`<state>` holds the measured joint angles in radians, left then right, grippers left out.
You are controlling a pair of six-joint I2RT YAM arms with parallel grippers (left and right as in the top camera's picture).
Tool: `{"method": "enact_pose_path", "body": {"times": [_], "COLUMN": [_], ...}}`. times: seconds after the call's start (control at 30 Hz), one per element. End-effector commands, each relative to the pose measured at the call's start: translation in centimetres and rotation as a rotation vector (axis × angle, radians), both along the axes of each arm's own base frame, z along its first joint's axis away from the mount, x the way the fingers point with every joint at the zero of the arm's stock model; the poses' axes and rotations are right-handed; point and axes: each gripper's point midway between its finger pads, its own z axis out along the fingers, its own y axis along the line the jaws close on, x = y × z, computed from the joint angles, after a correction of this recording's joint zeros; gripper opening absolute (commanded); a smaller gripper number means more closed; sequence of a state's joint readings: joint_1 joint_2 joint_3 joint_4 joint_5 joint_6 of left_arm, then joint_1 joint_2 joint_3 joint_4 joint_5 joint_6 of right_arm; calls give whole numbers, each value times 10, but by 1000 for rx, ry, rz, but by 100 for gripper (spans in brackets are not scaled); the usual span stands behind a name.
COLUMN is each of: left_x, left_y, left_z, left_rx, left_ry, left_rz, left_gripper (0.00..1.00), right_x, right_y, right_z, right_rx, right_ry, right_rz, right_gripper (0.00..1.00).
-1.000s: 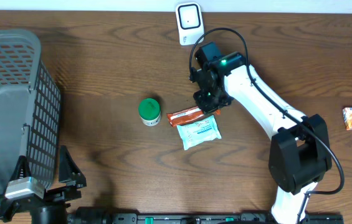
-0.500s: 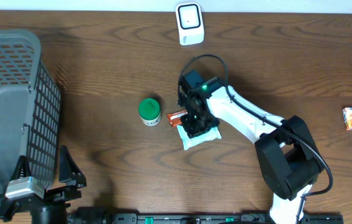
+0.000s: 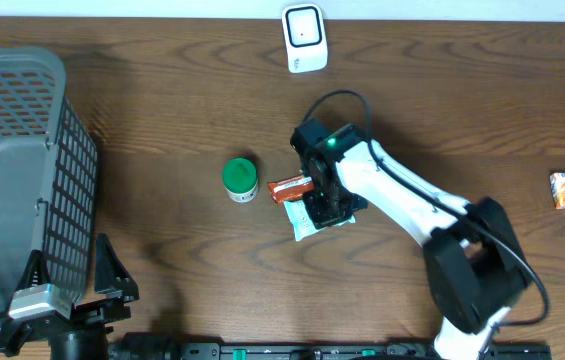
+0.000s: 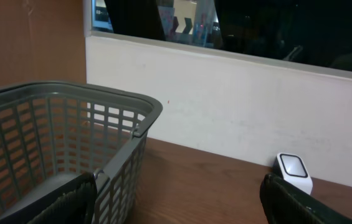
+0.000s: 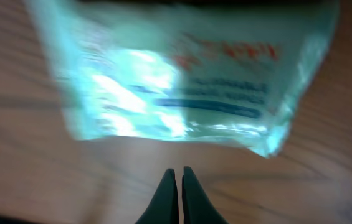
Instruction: Scan the item barcode
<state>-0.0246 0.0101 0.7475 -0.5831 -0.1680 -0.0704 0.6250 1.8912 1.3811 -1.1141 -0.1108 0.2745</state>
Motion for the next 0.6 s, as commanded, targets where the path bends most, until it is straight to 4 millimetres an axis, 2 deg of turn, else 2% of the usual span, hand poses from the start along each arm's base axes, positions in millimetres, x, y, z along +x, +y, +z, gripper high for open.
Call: {"method": "enact_pose_path", "body": {"times": [0.0,0.1,0.2,0.33,0.5,0.53,0.57], "left_x": [0,0,0,0,0,0,0], "left_y": [1,1,1,1,1,1,1], "left_z": [-2,-2,-2,-2,-2,-2,-2], "left_rx": [16,16,16,16,16,16,16], "left_ry": [2,2,2,2,2,2,2], "left_rz": [5,5,5,5,5,5,5], "left_gripper": [84,84,84,84,84,84,84], "right_x": [16,37,50,51,40,36,32], "right_y": [26,35,47,46,48,48,48], "right_z": [33,28,15,-3,-1,4,10], "right_rx": [142,162,183,161,183,201,223], "right_ry": [-108,-185,-212,-181,-127,-105,-81], "right_rz": [5,5,7,-17,-37,-48,-68], "right_gripper": [1,8,5,1,3,19,29]}}
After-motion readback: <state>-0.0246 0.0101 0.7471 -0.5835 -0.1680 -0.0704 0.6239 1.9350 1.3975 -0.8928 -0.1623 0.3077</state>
